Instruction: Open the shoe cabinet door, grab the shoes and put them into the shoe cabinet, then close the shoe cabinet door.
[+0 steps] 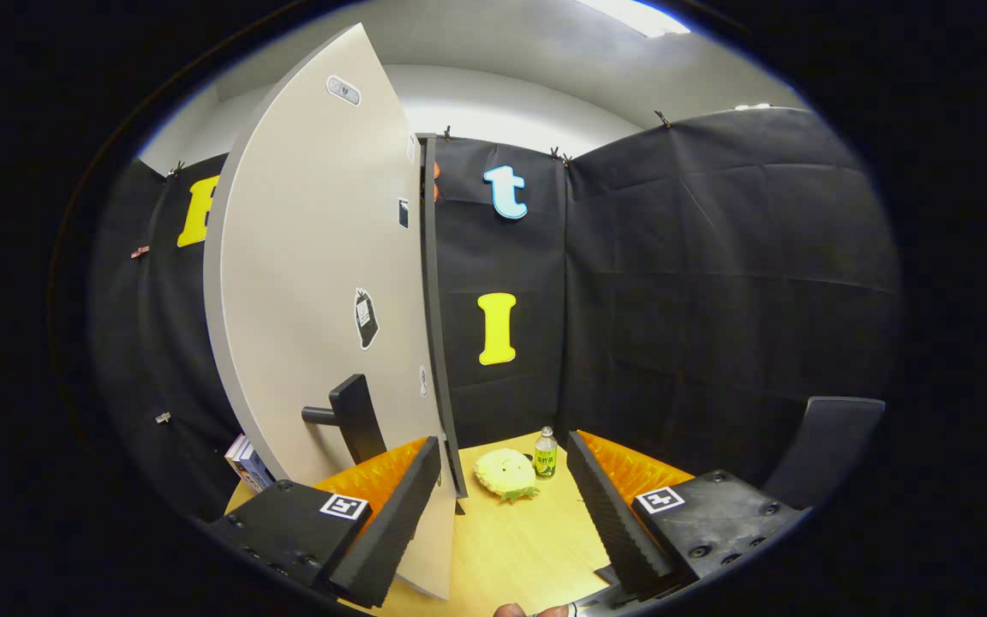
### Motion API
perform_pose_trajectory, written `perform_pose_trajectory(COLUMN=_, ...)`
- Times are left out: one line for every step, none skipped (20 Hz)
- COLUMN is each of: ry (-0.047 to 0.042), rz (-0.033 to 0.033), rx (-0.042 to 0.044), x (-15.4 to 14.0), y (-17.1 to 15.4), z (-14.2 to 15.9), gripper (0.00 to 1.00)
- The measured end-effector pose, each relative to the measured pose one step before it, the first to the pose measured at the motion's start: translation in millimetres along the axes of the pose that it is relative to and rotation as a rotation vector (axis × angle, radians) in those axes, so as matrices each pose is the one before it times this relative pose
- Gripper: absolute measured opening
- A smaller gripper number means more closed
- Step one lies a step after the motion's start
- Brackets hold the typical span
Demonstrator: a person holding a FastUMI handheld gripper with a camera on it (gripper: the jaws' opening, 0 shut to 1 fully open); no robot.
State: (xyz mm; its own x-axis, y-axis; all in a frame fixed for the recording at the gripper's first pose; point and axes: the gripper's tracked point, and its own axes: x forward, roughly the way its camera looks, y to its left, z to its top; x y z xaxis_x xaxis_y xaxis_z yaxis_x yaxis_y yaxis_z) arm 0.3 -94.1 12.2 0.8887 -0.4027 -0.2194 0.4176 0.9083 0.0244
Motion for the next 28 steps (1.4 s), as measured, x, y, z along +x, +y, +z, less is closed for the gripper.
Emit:
perform_pose_trajectory(ry=0.00109, rz=0.01577, rx=0.00398, x=-0.14, y=10.66, z=-1.78, gripper=0.98)
perform_pose_trajectory(ry=0.00602, rz=0.01954, rx=0.00640, x=-1.31, y=11.25, z=-2.76, gripper=0.98)
perform_pose_trajectory(ry=0.00690, rz=0.02346, rx=0.00302, x=1.07, y=12.00, z=-2.03, gripper=0.97)
perform_pose_trajectory(ry=0.00577, rz=0.02459, rx=0.00214, x=1.51, y=12.23, z=-2.35, gripper=0.97)
perform_pose_trajectory(ry=0.00402, rz=0.02399, rx=0.00135, x=2.73, y=12.51, z=-1.40, gripper=0.98)
perform_pose_trajectory(ry=0.00239, rz=0.02531, rx=-0.00006, x=5.82, y=14.44, z=-0.25, gripper=0.97)
perform_pose_trajectory(ry=0.00516, rz=0.02584, rx=-0.00062, x=2.18, y=14.18, z=-1.99, gripper=0.97)
perform_pose_trajectory(ry=0.00391, rz=0.02660, rx=-0.00171, x=5.32, y=14.69, z=-1.77, gripper=0.98)
perform_pose_trajectory(ry=0.00295, rz=0.03150, rx=-0.00622, x=6.60, y=14.57, z=-0.78, gripper=0.98)
perform_pose_trajectory(ry=0.00328, rz=0.02994, rx=-0.00560, x=5.15, y=13.56, z=-0.52, gripper=0.98)
perform_pose_trajectory(ry=0.00010, rz=0.01913, rx=-0.00623, x=5.40, y=9.98, z=0.49, gripper=0.98)
perform_pose_trajectory(ry=-0.00486, rz=0.01211, rx=-0.01052, x=4.69, y=6.63, z=1.40, gripper=0.98)
perform_pose_trajectory(ry=-0.00437, rz=0.00951, rx=-0.01274, x=-1.01, y=1.06, z=-0.44, gripper=0.98)
perform_pose_trajectory(ry=-0.00437, rz=0.00843, rx=-0.00511, x=1.82, y=2.90, z=-0.01, gripper=0.98)
perform_pose_trajectory(ry=0.00062, rz=0.00909, rx=0.00379, x=2.55, y=5.43, z=-0.04, gripper=0.98)
perform_pose_trajectory(ry=0.00293, rz=0.00952, rx=0.00655, x=2.45, y=9.72, z=-1.86, gripper=0.98)
perform_pose_trajectory(ry=0.00375, rz=0.00385, rx=0.00278, x=2.24, y=5.35, z=-1.84, gripper=0.98)
perform_pose_trajectory(ry=-0.00036, rz=0.00328, rx=-0.00065, x=1.46, y=3.53, z=-0.42, gripper=0.98)
perform_pose_trajectory(ry=-0.00437, rz=0.00120, rx=-0.00065, x=0.46, y=-0.22, z=0.03, gripper=0.98)
perform_pose_trajectory(ry=-0.00254, rz=0.00412, rx=0.00047, x=-0.12, y=0.65, z=0.05, gripper=0.98)
perform_pose_trajectory(ry=-0.00105, rz=0.00697, rx=0.00110, x=0.39, y=2.07, z=0.04, gripper=0.98)
perform_pose_trajectory(ry=-0.00288, rz=0.00266, rx=-0.00087, x=0.08, y=1.30, z=0.92, gripper=0.98)
perform_pose_trajectory(ry=-0.00471, rz=-0.00010, rx=-0.00282, x=0.04, y=0.74, z=1.50, gripper=0.98)
perform_pose_trajectory(ry=-0.00259, rz=-0.00188, rx=-0.00411, x=-0.24, y=-0.02, z=1.71, gripper=0.98)
perform_pose_trajectory(ry=-0.00193, rz=-0.00169, rx=-0.00171, x=0.33, y=0.59, z=1.17, gripper=0.98)
perform_pose_trajectory(ry=-0.00083, rz=-0.00225, rx=0.00102, x=0.31, y=-0.29, z=0.46, gripper=0.98)
perform_pose_trajectory(ry=-0.00145, rz=-0.00117, rx=0.00086, x=0.34, y=0.36, z=0.44, gripper=0.98)
perform_pose_trajectory(ry=-0.00189, rz=-0.00297, rx=-0.00019, x=-0.50, y=-0.02, z=0.45, gripper=0.98)
